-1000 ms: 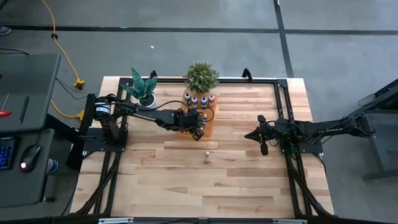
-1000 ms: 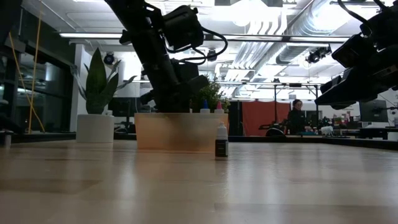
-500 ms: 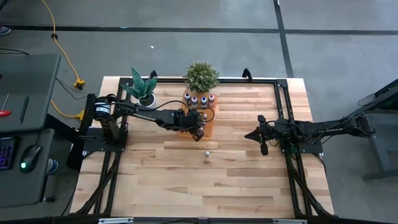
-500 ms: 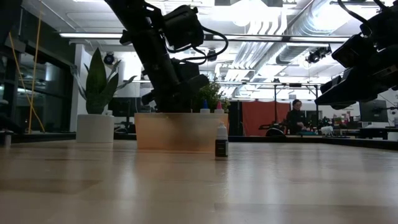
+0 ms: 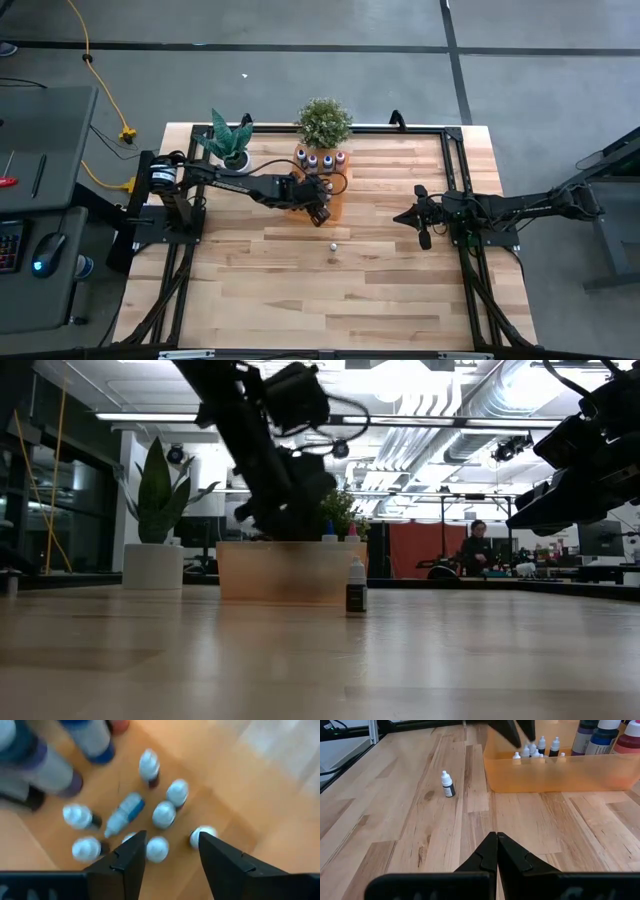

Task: Pick & Place food coloring
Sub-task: Put the small brown food coloring bottle into the orange bin

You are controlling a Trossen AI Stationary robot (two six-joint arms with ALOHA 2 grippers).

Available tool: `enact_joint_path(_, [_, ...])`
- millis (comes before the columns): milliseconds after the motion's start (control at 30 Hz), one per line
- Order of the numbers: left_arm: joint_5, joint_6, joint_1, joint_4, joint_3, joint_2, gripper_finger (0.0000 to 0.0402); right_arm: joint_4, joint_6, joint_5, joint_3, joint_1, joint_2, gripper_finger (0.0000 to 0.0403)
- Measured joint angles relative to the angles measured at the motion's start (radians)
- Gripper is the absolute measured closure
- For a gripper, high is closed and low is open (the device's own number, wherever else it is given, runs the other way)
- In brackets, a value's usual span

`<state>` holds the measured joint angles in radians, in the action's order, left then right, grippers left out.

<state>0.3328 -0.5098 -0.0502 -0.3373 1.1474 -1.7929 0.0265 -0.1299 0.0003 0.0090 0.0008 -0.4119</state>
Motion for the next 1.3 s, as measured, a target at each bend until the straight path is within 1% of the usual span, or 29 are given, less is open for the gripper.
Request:
enact_joint_path(133, [-0.001,0.025,0.0,-0.019,0.046,0.031,0.0224,0.0,0.0,0.0,0.0,0.0,0.0,0.0402])
enact_joint_path(200, [-0.018,0.05,0.0,-0.022,0.066,0.049,0.0224,0.0,0.0,0.0,0.0,0.0,0.0,0.0402])
enact_joint_path(233, [-0.045,0.073,0.0,-0.02,0.075,0.062,0.0224,0.0,0.0,0.0,0.0,0.0,0.0,0.0402])
enact_joint_path(333, [-0.179,0.188,0.005,0.006,0.098,0.106,0.0224,0.0,0.0,0.0,0.0,0.0,0.0,0.0402])
enact_joint_path(433, [-0.246,0.279,0.026,-0.002,0.103,0.155,0.0224,0.0,0.0,0.0,0.0,0.0,0.0,0.0402])
enact_joint_path(533, [-0.285,0.329,0.053,-0.073,0.102,0.204,0.0224,0.0,0.0,0.0,0.0,0.0,0.0,0.0402])
enact_joint_path(667, [-0.332,0.334,0.08,-0.218,0.102,0.261,0.0224,0.0,0.0,0.0,0.0,0.0,0.0,0.0402])
enact_joint_path(767, [-0.361,0.334,0.092,-0.285,0.101,0.289,0.0224,0.0,0.0,0.0,0.0,0.0,0.0,0.0402])
enact_joint_path(833, [-0.386,0.337,0.102,-0.283,0.101,0.303,0.0224,0.0,0.0,0.0,0.0,0.0,0.0,0.0402])
enact_joint_path(900, [-0.424,0.376,0.116,-0.261,0.084,0.318,0.0224,0.0,0.0,0.0,0.0,0.0,0.0,0.0402])
enact_joint_path(1000, [-0.482,0.487,0.153,-0.162,0.018,0.337,0.0224,0.0,0.0,0.0,0.0,0.0,0.0,0.0402])
enact_joint_path(1067, [-0.489,0.535,0.178,-0.1,-0.027,0.341,0.0224,0.0,0.0,0.0,0.0,0.0,0.0,0.0402])
enact_joint_path(1167, [-0.488,0.532,0.199,-0.066,-0.052,0.34,0.0224,0.0,0.0,0.0,0.0,0.0,0.0,0.0402])
enact_joint_path(1300, [-0.485,0.5,0.208,-0.06,-0.033,0.311,0.0224,0.0,0.0,0.0,0.0,0.0,0.0,0.0402])
